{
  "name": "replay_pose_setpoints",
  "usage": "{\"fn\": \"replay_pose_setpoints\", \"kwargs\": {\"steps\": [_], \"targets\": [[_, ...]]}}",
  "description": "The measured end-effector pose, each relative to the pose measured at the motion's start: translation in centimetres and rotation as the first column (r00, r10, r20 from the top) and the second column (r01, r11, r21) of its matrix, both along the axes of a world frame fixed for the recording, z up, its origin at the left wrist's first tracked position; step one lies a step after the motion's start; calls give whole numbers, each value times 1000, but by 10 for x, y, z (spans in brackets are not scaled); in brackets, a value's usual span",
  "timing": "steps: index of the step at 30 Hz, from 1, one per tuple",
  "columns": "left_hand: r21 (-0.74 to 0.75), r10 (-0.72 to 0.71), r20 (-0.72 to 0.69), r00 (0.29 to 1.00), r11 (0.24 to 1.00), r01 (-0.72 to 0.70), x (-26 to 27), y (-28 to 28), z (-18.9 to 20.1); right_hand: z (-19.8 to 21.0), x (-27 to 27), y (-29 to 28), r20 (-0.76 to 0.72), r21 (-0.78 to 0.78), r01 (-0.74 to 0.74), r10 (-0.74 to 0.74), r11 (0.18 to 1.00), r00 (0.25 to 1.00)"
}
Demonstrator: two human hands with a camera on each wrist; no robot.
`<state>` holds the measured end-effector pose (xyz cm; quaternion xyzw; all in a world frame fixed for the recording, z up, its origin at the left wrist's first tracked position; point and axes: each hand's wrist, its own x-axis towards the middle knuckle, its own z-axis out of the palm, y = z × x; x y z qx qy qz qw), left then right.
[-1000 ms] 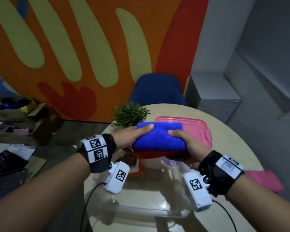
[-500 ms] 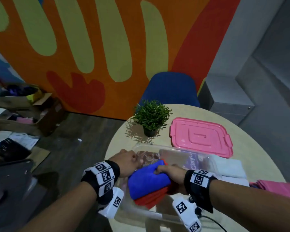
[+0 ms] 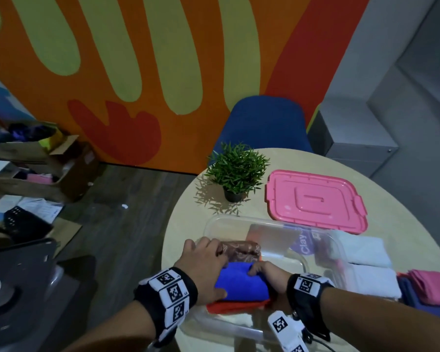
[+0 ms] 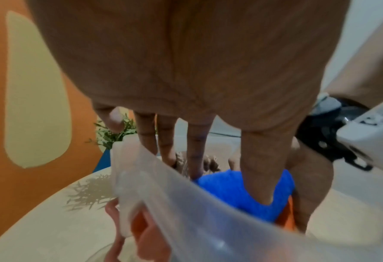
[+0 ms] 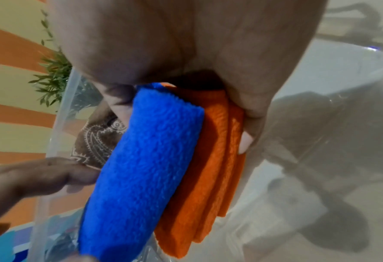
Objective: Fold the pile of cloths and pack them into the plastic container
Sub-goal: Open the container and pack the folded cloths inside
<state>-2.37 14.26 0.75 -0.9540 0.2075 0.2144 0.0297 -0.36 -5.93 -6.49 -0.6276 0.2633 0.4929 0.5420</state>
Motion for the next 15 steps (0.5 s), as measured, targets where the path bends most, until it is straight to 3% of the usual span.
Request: {"fn": "replay_pose_setpoints", "kwargs": {"steps": [5,9,12,15], "targets": [[122,-63,12,998,991,61,1,-10,-9,-2,4,-1,-34,11,-11,11,1000,999],[51,-26,84,996,998,22,11,-22,-10,1,11,-9,-52,-58,-71,68,996,996],[168,9,36,999,986,-15,24,-28,-12,0,11,-13,-61,-120,-68,62,990,996],[242,102,-41,994,966,-89,39,-33,-14,-11,13,-10,-35,-192,-169,165,967,986]]}}
